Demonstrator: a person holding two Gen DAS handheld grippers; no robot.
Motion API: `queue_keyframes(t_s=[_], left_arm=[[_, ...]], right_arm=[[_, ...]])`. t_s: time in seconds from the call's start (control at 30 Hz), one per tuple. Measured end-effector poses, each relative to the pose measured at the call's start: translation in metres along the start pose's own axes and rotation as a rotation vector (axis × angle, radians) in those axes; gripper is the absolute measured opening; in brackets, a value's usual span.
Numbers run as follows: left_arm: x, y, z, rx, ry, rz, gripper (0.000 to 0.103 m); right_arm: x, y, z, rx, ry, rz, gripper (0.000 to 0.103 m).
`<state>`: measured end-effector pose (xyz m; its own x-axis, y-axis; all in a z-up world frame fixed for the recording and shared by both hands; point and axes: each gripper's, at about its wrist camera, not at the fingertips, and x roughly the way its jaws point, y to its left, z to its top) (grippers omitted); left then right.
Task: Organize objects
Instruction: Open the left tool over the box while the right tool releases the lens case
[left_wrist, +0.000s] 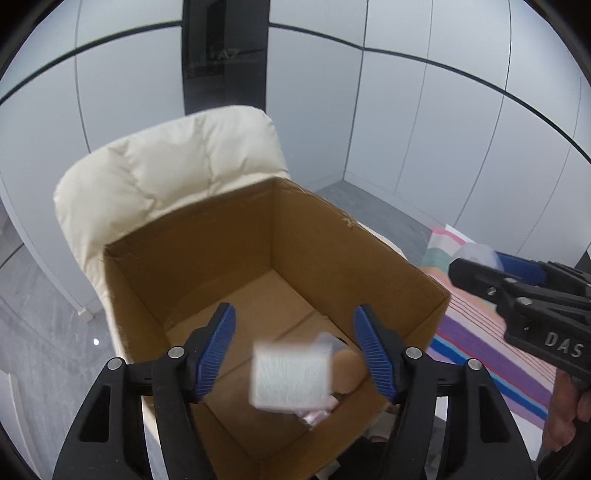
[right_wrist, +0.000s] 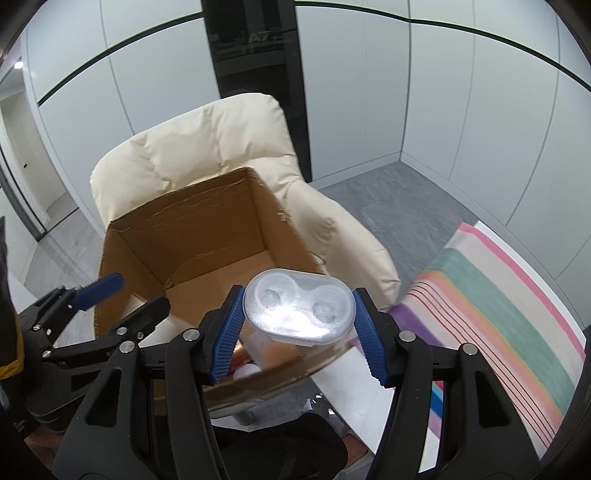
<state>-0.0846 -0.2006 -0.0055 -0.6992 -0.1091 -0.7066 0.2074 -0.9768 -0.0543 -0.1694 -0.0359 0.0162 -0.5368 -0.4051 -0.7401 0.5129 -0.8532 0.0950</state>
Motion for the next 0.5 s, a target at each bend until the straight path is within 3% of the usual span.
queue_keyframes(t_s=[0.07,0.2,0.5], left_arm=[[-0.003,0.009,0.0,-0.011,-0.006,0.011,0.074],[-0.009,0.033,-0.002,-0.067,-0.019,0.059,0.099],[-0.015,0.073,-0.008,-0.139,-0.014,0.143,0.103]], right_arm=[[0.003,0.009,0.001,-0.01,0.005,0.011,0.061],[0.008,0.026,0.004,-0.034,0.007,0.028,0.061],[0.019,0.062,0.007,-0.081,0.026,0.065,0.061]])
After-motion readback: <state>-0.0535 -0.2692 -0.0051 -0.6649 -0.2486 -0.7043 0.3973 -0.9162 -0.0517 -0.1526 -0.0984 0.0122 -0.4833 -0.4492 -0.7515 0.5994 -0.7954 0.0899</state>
